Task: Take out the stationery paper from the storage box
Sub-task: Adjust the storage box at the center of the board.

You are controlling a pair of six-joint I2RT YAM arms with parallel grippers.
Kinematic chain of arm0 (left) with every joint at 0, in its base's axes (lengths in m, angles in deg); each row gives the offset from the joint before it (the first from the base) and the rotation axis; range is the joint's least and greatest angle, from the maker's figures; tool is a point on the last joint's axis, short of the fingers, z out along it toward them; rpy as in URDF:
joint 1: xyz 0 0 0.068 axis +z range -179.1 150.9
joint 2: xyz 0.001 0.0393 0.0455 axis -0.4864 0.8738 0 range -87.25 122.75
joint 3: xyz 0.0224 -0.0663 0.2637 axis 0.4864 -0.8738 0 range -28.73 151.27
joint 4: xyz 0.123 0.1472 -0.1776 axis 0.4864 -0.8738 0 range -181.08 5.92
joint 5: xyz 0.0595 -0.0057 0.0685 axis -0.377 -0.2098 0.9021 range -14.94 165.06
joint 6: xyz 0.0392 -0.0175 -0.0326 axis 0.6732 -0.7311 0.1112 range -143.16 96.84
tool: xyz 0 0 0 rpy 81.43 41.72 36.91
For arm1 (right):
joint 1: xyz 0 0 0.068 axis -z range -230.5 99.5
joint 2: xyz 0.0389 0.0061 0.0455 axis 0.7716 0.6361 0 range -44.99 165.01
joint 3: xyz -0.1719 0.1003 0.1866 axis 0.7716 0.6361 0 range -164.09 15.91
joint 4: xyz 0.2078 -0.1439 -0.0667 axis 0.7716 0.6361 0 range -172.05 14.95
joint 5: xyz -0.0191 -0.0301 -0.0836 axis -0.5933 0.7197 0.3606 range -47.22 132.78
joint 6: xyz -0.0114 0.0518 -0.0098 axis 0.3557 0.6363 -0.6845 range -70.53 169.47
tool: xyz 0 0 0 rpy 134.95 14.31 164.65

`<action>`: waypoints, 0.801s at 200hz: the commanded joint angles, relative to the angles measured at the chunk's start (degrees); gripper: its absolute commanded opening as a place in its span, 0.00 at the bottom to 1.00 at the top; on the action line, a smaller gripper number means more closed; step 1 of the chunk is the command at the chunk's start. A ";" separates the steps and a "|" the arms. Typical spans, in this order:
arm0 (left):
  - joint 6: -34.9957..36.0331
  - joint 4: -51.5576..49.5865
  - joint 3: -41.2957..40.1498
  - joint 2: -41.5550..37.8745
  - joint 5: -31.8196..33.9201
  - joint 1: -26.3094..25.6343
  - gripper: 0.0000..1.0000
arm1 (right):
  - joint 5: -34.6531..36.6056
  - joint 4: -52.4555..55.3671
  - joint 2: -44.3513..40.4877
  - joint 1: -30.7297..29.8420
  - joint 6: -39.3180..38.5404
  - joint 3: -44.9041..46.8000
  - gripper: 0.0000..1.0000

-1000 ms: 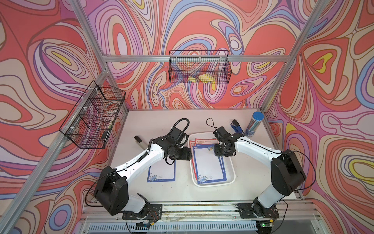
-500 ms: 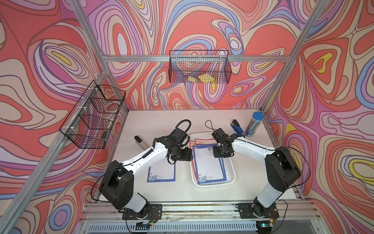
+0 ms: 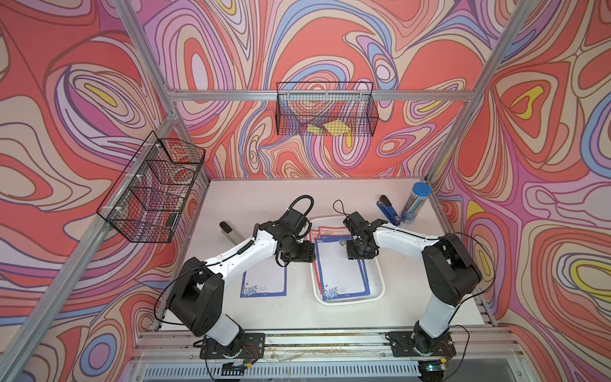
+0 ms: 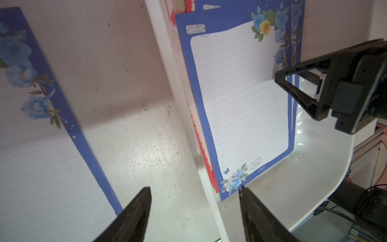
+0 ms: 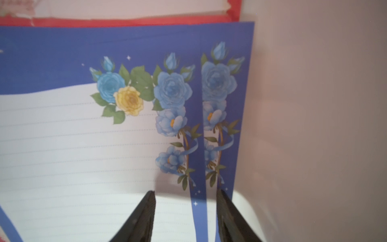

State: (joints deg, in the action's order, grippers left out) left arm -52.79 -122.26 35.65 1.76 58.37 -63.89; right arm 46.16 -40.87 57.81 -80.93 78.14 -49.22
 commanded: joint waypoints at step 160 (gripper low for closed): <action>0.12 2.96 1.38 4.85 -2.99 -0.02 0.42 | -2.08 -2.61 -0.32 0.20 2.79 3.76 0.50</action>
State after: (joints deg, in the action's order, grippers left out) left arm -52.79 -119.83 35.89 6.18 55.73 -63.89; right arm 45.31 -43.27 57.75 -80.93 80.06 -47.53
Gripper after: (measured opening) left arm 0.470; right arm 0.497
